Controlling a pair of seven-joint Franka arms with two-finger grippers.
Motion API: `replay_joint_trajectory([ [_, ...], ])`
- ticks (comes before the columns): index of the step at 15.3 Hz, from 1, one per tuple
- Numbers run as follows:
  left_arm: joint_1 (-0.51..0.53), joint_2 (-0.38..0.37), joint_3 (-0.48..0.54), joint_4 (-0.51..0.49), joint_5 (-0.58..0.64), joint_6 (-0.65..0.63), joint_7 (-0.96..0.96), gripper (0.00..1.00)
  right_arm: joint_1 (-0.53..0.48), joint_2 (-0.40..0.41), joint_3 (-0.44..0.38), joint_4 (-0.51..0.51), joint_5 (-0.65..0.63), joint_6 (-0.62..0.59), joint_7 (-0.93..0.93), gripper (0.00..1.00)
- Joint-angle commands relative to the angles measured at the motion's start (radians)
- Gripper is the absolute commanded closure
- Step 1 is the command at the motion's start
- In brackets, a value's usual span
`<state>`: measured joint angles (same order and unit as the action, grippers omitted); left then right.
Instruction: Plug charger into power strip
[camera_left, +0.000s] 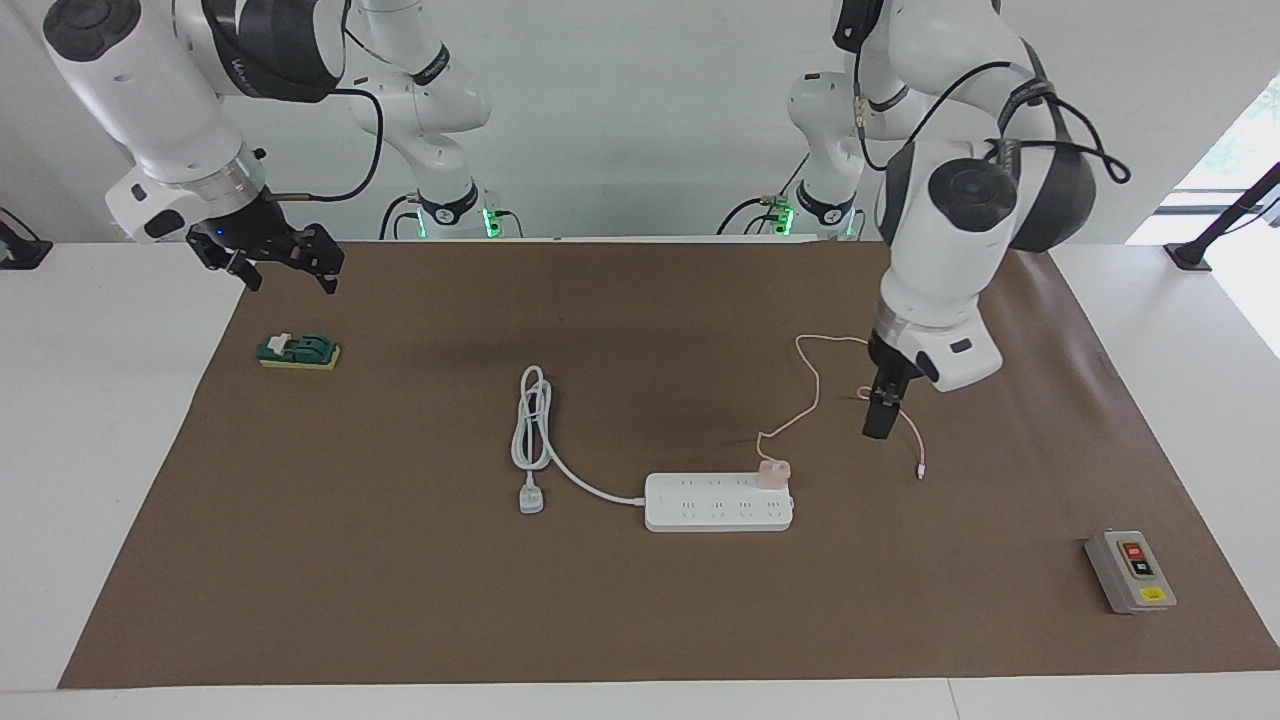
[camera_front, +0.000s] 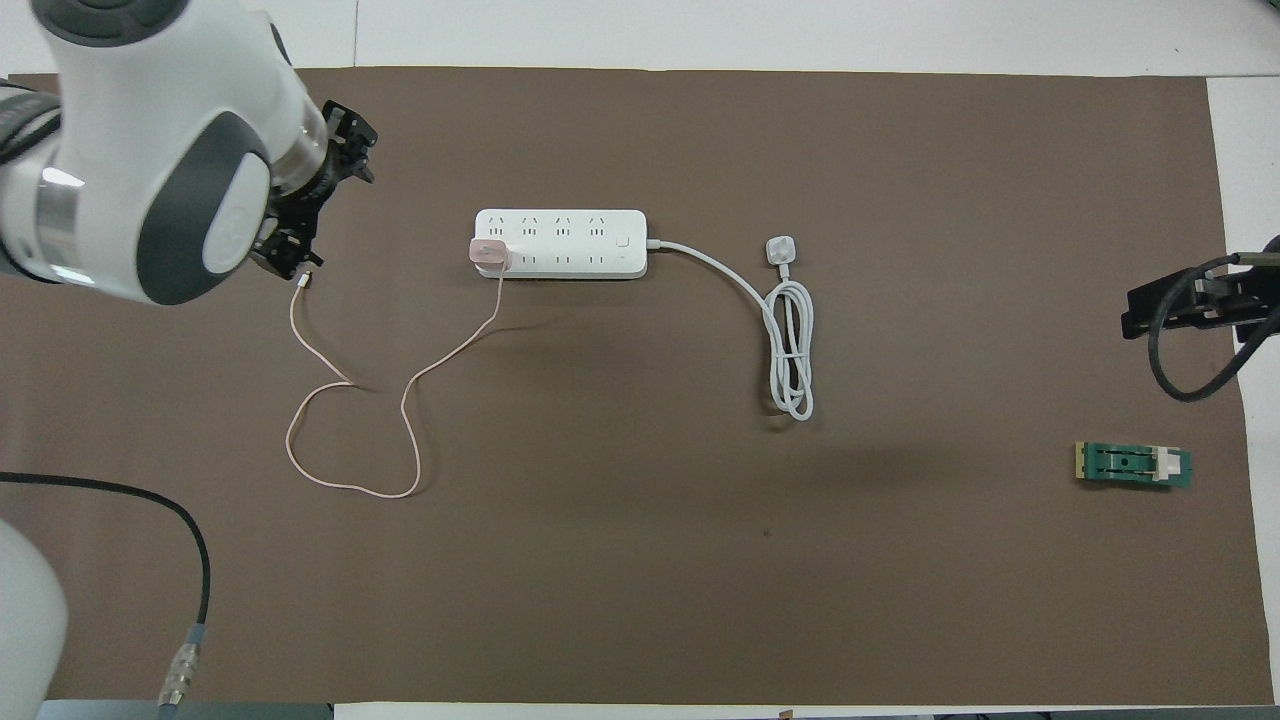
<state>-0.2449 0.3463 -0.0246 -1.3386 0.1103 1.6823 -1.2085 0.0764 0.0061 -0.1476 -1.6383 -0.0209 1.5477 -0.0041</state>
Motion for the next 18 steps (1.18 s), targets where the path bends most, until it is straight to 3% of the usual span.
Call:
replay_joint_trajectory([
  [1, 0.113, -0.088, -0.005, -0.019, -0.018, -0.041, 0.33, 0.0, 0.0, -0.011, -0.003, 0.0, 0.002, -0.014, -0.019, 0.0],
  [4, 0.188, -0.142, -0.001, -0.019, -0.02, -0.079, 0.58, 0.0, 0.0, -0.011, -0.003, 0.0, 0.002, -0.014, -0.019, 0.0],
  [9, 0.24, -0.234, -0.005, -0.01, -0.015, -0.131, 0.821, 0.0, -0.001, -0.011, -0.003, 0.0, 0.002, -0.014, -0.019, 0.0],
  [13, 0.249, -0.364, -0.005, -0.169, -0.043, -0.125, 1.139, 0.0, -0.001, -0.011, -0.003, 0.0, 0.002, -0.014, -0.019, 0.0],
  [18, 0.249, -0.406, -0.014, -0.258, -0.104, -0.173, 1.184, 0.0, 0.0, -0.011, -0.003, 0.0, 0.002, -0.014, -0.019, 0.0],
])
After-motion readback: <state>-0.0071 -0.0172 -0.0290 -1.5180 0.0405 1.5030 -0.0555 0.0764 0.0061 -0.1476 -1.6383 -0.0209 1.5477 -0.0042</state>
